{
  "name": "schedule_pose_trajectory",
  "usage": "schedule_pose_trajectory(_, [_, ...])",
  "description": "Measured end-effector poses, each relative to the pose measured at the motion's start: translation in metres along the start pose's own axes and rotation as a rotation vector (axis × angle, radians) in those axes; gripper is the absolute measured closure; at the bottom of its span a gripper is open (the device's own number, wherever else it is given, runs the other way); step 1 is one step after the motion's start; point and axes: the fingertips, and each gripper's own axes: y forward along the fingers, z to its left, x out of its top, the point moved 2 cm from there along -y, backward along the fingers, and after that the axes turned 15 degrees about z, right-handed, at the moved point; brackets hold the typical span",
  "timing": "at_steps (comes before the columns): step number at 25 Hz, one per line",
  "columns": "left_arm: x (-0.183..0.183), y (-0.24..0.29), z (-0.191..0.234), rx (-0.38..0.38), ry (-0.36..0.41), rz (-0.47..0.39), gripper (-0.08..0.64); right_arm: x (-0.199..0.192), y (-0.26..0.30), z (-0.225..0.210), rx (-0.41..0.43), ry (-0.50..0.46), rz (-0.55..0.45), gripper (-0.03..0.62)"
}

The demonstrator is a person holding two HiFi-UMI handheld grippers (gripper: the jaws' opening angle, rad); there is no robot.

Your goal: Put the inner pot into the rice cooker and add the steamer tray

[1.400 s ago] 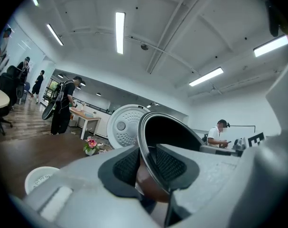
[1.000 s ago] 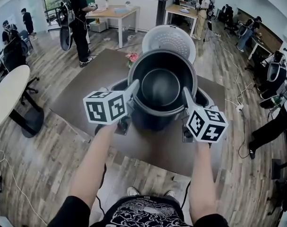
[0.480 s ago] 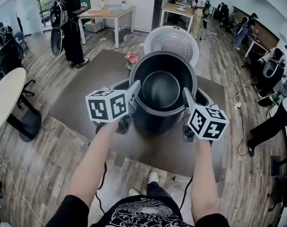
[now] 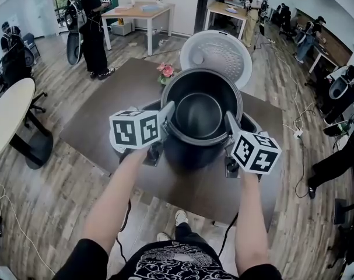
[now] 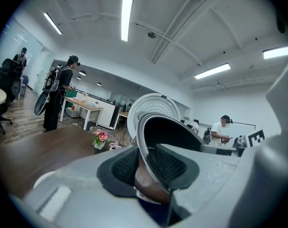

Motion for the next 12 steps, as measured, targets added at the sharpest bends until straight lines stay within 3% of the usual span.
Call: schedule_pose_trajectory(12, [-0.011, 0.037, 0.013, 0.055, -0.036, 0.066, 0.448, -0.02, 0.038, -0.022, 0.032, 0.036, 0.107, 0.43])
